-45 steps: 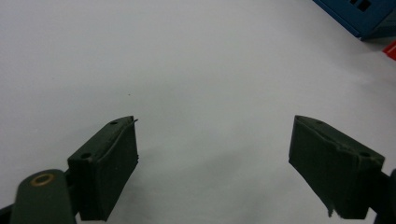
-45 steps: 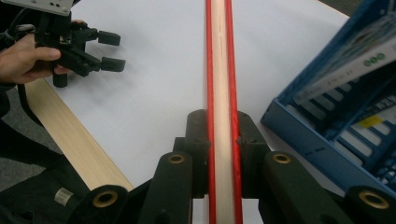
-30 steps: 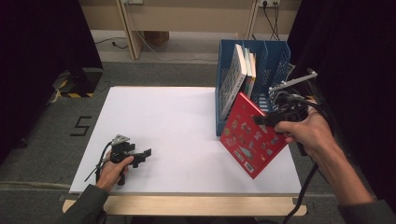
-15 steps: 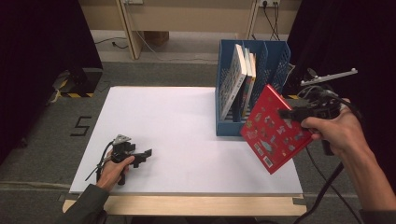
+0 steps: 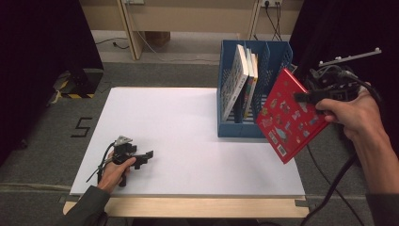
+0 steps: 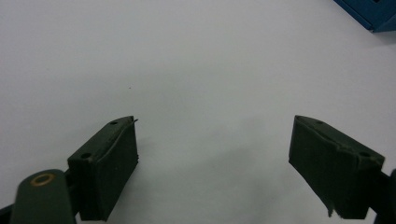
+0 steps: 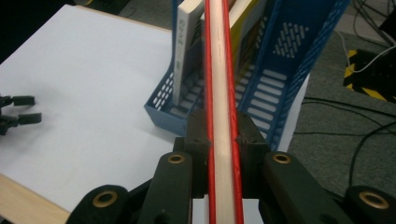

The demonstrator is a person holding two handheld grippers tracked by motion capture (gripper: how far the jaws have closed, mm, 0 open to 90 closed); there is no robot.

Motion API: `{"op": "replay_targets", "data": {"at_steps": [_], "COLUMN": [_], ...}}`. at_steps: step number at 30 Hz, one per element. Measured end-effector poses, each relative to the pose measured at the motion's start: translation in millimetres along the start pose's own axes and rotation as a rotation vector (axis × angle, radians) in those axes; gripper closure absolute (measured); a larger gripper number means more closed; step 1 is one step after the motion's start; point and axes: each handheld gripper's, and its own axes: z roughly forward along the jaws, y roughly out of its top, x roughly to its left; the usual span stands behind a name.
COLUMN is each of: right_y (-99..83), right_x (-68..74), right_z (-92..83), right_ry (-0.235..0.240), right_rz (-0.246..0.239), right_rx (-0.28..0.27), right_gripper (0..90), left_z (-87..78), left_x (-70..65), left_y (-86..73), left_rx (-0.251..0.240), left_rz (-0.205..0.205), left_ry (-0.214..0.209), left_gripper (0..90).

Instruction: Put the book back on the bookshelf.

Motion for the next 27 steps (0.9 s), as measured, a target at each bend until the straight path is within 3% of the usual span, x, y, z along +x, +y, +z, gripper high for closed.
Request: {"op": "replay_targets", "data": {"at_steps": [13, 27], "right_y": [38.9, 68.9], "right_x": [-26.3, -52.8], "right_z": [14.0, 50.9], "right_ry": [-0.092, -0.175], "right_rz": [0.070, 0.162], "right_rx": [-0.050, -0.065], "right_gripper": [79.1, 78.9], "left_z": [0.2, 0.3], "left_x": [0.2, -0.8], "left_y": [0.2, 0.3], "left_rx": [0.004, 0.005], "left_rz": [-0.001, 0.007], "left_ry": [-0.003, -0.004], "left_gripper": [15.1, 15.1]}}
